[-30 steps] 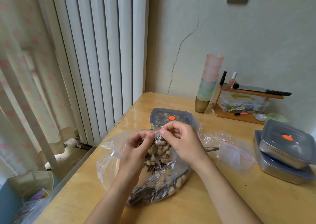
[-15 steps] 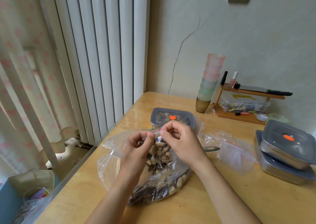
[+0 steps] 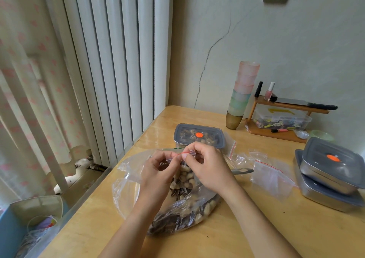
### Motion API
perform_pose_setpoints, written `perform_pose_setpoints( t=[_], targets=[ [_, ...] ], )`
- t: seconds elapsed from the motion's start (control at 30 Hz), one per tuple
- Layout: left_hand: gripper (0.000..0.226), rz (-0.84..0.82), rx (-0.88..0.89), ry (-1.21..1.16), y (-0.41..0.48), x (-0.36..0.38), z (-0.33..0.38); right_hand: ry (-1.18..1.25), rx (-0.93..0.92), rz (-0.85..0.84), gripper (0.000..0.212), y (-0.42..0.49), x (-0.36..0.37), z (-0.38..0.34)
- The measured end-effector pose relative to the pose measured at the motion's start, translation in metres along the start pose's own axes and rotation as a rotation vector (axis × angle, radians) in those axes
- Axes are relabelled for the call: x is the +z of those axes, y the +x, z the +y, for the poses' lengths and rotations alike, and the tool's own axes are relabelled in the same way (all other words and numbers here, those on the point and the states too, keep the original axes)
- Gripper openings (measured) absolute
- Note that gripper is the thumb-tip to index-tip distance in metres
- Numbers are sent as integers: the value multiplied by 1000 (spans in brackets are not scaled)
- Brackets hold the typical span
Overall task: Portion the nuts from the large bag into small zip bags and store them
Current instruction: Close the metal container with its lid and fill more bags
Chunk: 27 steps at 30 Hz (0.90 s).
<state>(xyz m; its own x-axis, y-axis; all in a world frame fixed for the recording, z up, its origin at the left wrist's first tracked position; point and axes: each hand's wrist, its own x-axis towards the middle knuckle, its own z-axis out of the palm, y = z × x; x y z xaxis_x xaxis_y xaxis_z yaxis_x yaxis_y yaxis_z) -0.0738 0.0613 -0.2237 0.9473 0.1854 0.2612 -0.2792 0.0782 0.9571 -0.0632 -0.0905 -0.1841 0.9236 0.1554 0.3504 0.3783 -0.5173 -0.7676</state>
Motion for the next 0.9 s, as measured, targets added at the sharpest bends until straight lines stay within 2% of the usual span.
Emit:
perform_pose_setpoints(
  t=[0.2, 0.37, 0.5, 0.9],
  targets=[
    [14, 5, 11, 9, -3, 1, 4, 27, -13, -62, 5, -1, -7, -4],
    [16, -2, -64, -63, -4, 1, 5, 35, -40, -18, 8, 0, -7, -2],
    [12, -74, -39, -84, -4, 1, 6, 47, -44, 1, 8, 1, -9, -1],
    [12, -67, -17, -125, -3, -1, 5, 58, -53, -18, 11, 1, -9, -2]
  ],
)
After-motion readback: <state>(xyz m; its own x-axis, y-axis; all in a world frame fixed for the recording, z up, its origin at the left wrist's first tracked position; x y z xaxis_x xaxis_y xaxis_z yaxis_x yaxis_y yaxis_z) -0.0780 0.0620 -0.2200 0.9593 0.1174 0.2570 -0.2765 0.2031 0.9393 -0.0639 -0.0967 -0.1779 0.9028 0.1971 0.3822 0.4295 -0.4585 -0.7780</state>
